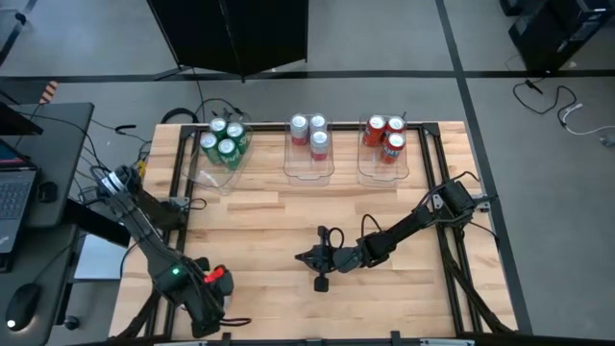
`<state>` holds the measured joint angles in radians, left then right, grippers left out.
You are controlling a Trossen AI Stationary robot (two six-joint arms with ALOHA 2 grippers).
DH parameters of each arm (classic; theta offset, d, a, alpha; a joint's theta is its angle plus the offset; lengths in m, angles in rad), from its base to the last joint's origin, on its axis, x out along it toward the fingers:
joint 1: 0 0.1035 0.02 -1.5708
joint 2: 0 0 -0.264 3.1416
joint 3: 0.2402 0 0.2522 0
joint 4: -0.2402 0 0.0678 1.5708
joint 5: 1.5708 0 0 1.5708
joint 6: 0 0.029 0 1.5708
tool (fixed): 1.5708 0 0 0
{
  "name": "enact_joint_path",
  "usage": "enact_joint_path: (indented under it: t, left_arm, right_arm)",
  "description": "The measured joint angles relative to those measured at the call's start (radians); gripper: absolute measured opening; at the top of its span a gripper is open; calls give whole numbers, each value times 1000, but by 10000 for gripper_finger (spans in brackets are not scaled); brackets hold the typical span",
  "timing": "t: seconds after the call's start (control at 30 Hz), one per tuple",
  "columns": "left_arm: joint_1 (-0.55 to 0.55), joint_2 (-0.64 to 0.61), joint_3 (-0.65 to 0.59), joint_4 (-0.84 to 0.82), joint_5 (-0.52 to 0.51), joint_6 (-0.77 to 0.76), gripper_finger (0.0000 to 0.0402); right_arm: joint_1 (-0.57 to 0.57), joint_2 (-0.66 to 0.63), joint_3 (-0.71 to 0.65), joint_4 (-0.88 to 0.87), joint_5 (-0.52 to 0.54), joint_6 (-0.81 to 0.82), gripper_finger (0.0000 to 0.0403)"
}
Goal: Sort soda cans
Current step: Put the pink-white soda can into the middle transparent bin
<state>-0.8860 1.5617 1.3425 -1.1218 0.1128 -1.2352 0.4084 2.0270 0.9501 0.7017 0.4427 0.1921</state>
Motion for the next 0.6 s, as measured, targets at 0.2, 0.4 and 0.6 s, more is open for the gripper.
enact_joint_path:
  t: [0.2,0.4,0.6]
  left_arm:
    - [0,28,66,7,-26,-23,204]
    - [0,36,87,-16,-29,-34,236]
    - [-7,36,87,-126,-45,-63,258]
  right_arm:
    - [0,0,0,-3,0,17,1]
    - [0,0,0,-12,0,18,1]
    - [0,0,0,-17,0,18,2]
